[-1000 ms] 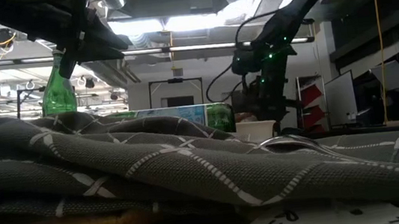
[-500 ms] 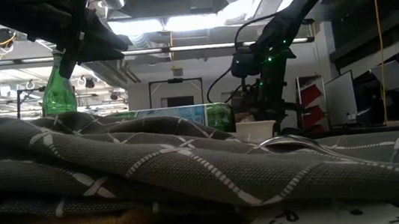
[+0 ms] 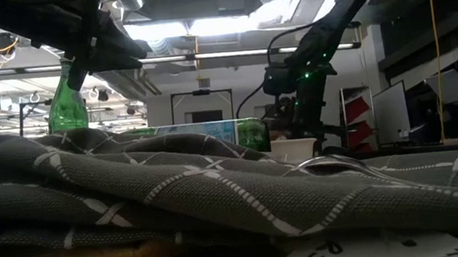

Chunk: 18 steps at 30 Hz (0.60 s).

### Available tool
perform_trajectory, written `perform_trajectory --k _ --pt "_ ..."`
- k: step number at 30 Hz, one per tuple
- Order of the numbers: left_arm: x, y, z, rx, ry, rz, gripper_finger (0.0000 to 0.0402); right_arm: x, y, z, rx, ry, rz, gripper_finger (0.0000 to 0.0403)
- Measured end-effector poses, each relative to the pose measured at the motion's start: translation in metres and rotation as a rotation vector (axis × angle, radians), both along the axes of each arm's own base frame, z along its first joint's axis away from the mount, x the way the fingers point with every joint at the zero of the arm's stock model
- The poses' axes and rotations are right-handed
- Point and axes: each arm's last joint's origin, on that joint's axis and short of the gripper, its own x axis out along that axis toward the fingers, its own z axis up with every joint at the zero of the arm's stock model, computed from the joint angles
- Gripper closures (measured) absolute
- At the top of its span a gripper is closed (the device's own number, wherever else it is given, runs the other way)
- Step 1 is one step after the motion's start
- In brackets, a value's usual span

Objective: Sort silverware
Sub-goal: Put the silver table knife into the silverware tray

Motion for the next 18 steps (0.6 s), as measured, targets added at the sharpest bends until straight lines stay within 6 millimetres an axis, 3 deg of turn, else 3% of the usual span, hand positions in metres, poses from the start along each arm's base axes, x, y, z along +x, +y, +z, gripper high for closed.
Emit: perform_trajectory --k 9,18 --pt "0.0 0.0 0.0 0.026 0.015 -0.009 0.0315 -0.0021 0.0011 -0.0027 0.008 0.039 0.028 0.0327" --pt "0.0 0.0 0.0 0.028 0.016 -0.009 0.0315 -0.01 0.0068 -0.0051 0.053 0.137 0.095 0.0365"
